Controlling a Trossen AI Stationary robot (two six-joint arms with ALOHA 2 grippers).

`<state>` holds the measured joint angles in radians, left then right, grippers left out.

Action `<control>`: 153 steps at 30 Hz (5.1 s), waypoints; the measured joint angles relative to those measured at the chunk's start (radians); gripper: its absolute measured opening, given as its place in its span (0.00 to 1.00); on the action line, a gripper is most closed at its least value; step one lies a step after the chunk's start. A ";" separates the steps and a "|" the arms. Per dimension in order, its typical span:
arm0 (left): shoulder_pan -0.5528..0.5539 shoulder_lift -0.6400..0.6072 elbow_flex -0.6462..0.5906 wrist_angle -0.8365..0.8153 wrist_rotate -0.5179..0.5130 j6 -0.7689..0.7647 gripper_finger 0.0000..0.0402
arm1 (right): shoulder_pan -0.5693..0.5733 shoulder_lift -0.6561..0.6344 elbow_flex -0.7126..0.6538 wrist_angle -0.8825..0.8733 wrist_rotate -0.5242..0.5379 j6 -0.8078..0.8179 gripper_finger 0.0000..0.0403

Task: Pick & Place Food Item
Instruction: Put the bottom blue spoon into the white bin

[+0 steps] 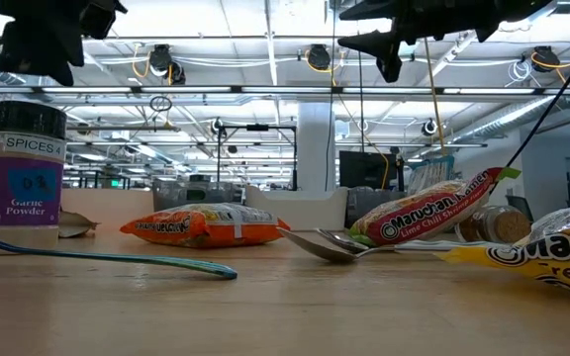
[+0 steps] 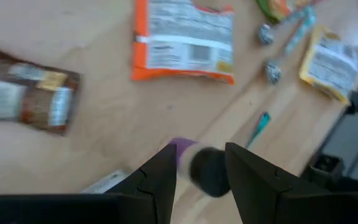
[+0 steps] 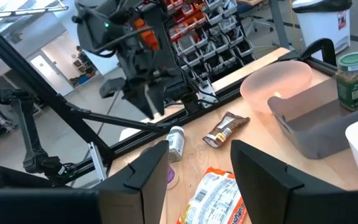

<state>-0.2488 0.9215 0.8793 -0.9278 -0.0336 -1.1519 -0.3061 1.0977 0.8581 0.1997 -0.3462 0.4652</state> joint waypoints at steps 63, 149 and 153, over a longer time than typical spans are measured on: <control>0.077 0.563 -0.026 1.003 0.336 -0.110 0.36 | 0.122 -0.084 0.000 -0.126 0.063 -0.158 0.38; 0.053 1.032 0.198 0.956 0.320 -0.250 0.35 | 0.147 -0.213 0.000 -0.497 0.109 -0.313 0.39; 0.053 1.032 0.198 0.957 0.320 -0.250 0.25 | 0.147 -0.213 0.000 -0.497 0.109 -0.321 0.39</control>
<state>-0.1955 1.9533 1.0775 0.0287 0.2863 -1.4021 -0.1589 0.8845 0.8581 -0.2974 -0.2371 0.1440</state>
